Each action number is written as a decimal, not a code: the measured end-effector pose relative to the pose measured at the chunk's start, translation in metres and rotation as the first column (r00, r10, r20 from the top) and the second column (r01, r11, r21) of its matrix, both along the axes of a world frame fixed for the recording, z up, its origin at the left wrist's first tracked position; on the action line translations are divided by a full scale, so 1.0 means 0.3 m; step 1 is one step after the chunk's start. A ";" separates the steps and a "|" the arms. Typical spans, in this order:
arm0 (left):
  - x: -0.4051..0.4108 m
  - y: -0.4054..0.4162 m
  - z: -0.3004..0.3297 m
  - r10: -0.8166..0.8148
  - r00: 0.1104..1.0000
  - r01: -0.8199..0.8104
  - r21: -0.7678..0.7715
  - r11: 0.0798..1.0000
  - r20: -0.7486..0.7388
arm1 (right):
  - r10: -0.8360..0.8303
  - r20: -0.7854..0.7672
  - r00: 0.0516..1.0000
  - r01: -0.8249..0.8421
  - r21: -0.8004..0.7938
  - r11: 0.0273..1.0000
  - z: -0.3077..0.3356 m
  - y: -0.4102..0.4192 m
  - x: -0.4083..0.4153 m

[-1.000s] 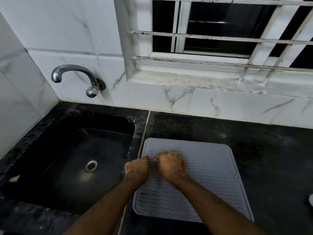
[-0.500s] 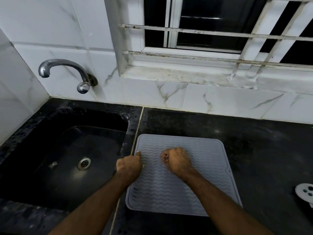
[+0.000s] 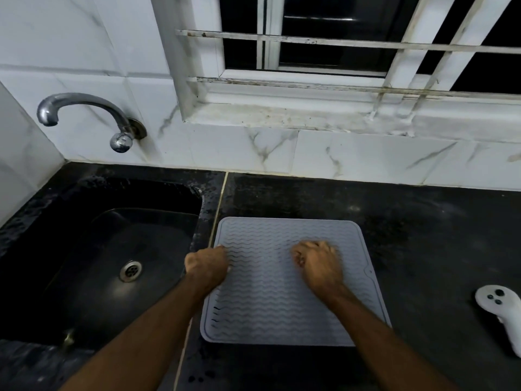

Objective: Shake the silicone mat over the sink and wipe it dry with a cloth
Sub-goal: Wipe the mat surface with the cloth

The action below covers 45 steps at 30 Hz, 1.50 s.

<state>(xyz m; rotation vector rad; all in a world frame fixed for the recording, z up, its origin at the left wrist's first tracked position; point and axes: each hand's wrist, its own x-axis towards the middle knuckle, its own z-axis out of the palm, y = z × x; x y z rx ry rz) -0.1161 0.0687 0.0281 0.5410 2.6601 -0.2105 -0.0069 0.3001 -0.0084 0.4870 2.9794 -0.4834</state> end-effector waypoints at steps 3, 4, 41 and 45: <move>-0.001 -0.008 -0.008 -0.007 1.000 0.007 -0.002 1.000 -0.009 | -0.127 0.004 0.992 0.127 0.069 0.990 0.015 0.114 0.071; 0.002 -0.009 -0.010 -0.007 1.000 0.007 0.002 1.000 -0.013 | -0.179 0.005 0.984 0.178 0.084 0.980 0.019 0.151 0.090; 0.016 0.005 -0.023 -0.127 0.988 0.118 -0.101 0.988 -0.091 | -0.603 0.075 0.794 0.606 -0.173 0.777 0.063 0.187 0.122; 0.007 0.017 -0.003 -0.193 0.976 0.177 -0.144 0.974 -0.104 | -0.309 -0.046 0.950 0.288 -0.259 0.922 0.040 -0.122 -0.009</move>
